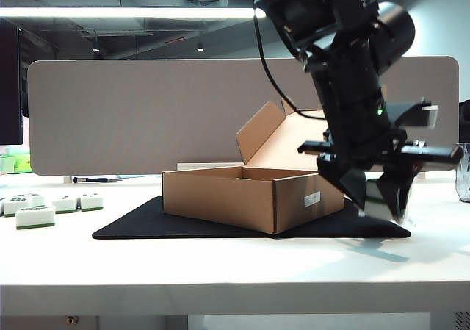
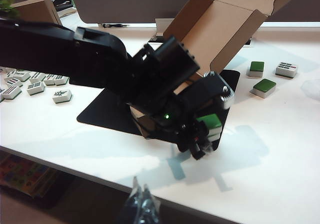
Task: Pick up four mahjong tiles and put them into the paper box.
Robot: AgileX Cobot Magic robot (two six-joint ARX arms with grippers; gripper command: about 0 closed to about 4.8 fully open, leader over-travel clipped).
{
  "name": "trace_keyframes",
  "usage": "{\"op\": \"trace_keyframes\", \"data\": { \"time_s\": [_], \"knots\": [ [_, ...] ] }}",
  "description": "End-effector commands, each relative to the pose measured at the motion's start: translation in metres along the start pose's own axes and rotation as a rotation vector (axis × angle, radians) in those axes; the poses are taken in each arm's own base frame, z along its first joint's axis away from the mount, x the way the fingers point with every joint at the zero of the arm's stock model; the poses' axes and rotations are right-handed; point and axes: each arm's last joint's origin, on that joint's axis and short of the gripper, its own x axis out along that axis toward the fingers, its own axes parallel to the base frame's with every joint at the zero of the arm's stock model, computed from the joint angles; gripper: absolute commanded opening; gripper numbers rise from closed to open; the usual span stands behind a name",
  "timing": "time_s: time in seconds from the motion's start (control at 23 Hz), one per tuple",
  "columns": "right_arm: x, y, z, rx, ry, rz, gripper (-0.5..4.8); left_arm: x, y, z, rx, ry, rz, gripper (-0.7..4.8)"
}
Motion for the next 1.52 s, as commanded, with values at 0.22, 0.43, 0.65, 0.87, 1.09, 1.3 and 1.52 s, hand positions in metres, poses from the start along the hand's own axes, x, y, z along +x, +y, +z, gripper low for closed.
{"op": "trace_keyframes", "data": {
  "time_s": [0.22,0.43,0.65,0.87,1.09,1.3,1.52],
  "knots": [
    [-0.003,0.001,0.0,-0.012,-0.021,0.003,-0.01,-0.021,0.002,0.018,-0.003,-0.047,0.0,1.42],
    [-0.003,0.001,0.0,-0.012,-0.02,0.003,-0.01,-0.041,0.005,0.034,-0.005,-0.06,0.004,1.42],
    [-0.001,0.001,-0.001,-0.009,-0.015,0.003,-0.01,-0.063,0.019,0.05,-0.015,-0.089,0.019,1.42],
    [0.001,-0.001,-0.004,0.0,0.005,0.002,-0.01,-0.073,0.041,0.053,-0.031,-0.068,0.044,1.42],
    [0.002,-0.001,-0.005,0.008,0.021,0.0,-0.01,-0.074,0.078,0.044,-0.068,0.005,0.083,1.42],
    [0.002,-0.001,-0.005,0.008,0.021,0.0,-0.01,-0.074,0.112,0.035,-0.125,0.05,0.113,1.43],
    [0.002,-0.001,-0.005,0.007,0.02,-0.003,-0.01,-0.071,0.143,0.022,-0.191,0.075,0.006,1.42]
  ]
}}
